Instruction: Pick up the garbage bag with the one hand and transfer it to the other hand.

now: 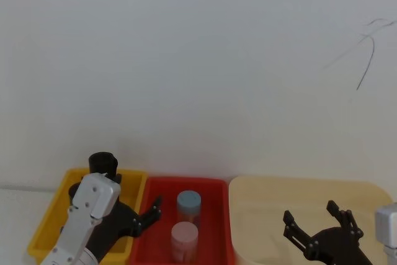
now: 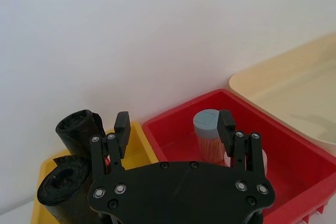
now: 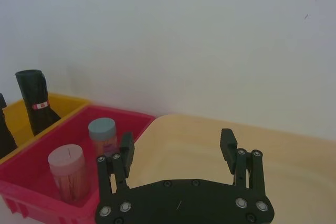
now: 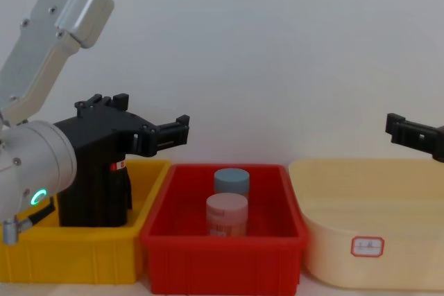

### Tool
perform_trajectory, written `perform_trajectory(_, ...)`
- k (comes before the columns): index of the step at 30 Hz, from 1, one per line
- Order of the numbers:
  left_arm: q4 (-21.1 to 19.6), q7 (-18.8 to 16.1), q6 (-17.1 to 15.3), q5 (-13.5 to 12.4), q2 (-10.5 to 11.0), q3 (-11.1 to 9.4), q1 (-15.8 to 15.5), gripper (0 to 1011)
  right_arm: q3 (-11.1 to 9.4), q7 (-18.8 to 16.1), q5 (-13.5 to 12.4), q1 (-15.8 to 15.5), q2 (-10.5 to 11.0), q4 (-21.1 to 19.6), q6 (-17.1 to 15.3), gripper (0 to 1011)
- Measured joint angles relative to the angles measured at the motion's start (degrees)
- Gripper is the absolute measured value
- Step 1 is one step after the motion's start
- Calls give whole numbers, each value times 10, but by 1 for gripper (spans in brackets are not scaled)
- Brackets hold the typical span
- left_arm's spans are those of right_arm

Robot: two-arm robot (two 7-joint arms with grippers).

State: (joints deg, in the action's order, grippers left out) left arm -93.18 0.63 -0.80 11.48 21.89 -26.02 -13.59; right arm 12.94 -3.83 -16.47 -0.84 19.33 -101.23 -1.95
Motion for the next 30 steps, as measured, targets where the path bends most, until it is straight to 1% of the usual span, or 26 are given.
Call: perform_trajectory(30, 0, 0, 0, 0, 0, 0, 0, 1002, 0, 0, 0, 0, 0, 0, 0, 1000)
